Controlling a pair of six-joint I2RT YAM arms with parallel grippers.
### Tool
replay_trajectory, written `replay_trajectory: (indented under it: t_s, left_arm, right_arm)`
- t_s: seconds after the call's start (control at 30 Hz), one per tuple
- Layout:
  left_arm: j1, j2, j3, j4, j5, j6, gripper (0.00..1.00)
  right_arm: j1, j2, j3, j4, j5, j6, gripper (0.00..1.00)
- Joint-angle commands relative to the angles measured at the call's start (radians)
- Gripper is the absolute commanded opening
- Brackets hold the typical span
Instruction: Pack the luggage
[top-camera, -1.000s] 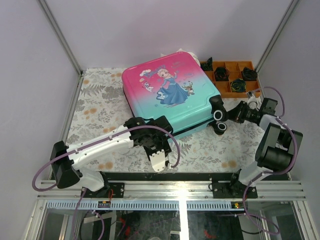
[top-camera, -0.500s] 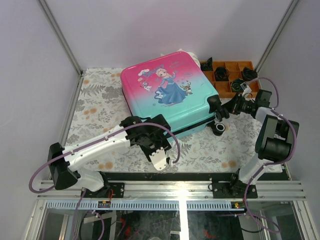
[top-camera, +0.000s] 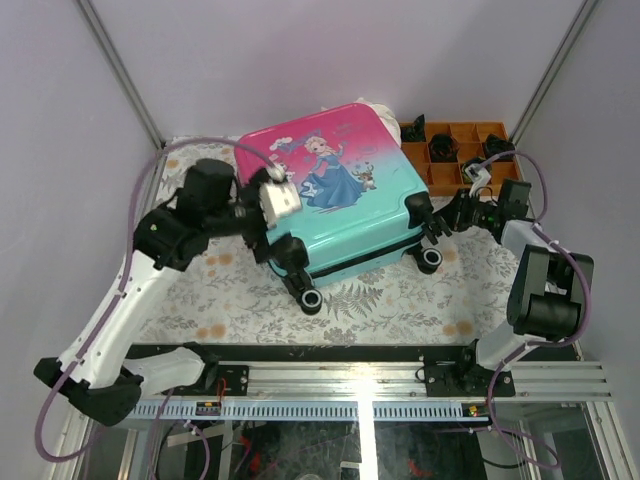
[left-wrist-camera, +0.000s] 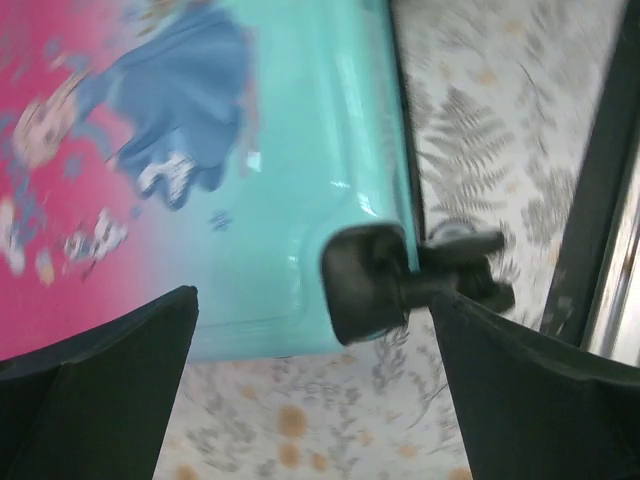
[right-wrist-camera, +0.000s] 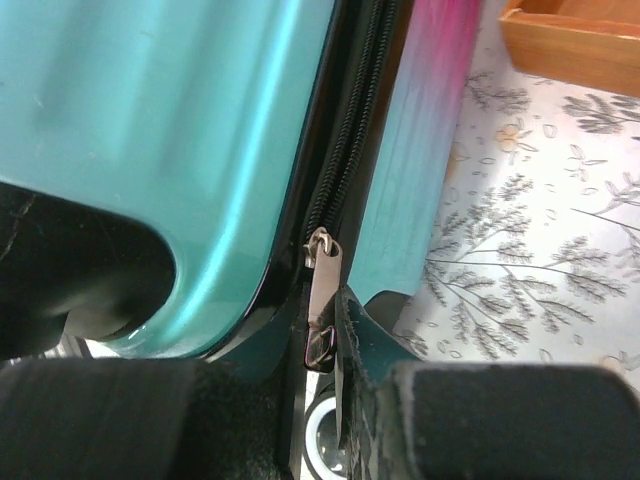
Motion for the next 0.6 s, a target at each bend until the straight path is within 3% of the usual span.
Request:
replay_trajectory:
  t_s: [0.0,0.1,0.2,0.4,0.57]
  left_arm:
    - [0.282,0.056,0.034,0.245,0.032,-0.625,1.0]
    - [0.487,0.144,0.047,0.213,0.099,-0.827,1.0]
    - [0.618,0.203,0.019,0.211,0.109,-0.911,1.0]
    - [0.638,0.309,-0.024,0.244,0.05,-0.872,1.0]
    - [0.635,0.458,0.027,0.241,0.264,-0.799,0.95]
  right_arm:
    - [0.184,-0.034,-0.112,-0.083,-0.079,0.016,0.0]
    - [0.241,-0.062,-0.164,-0.048,-0.08,0.063,0.0]
    - [0.313,-0.107,-0.233,0.016,-0.071,0.144,0.0]
    - [0.459,-0.185,-0.349,0.244,-0.028,0.329,0.0]
    - [0.521,-0.191,-0.403,0.34,0.007,0.394,0.0]
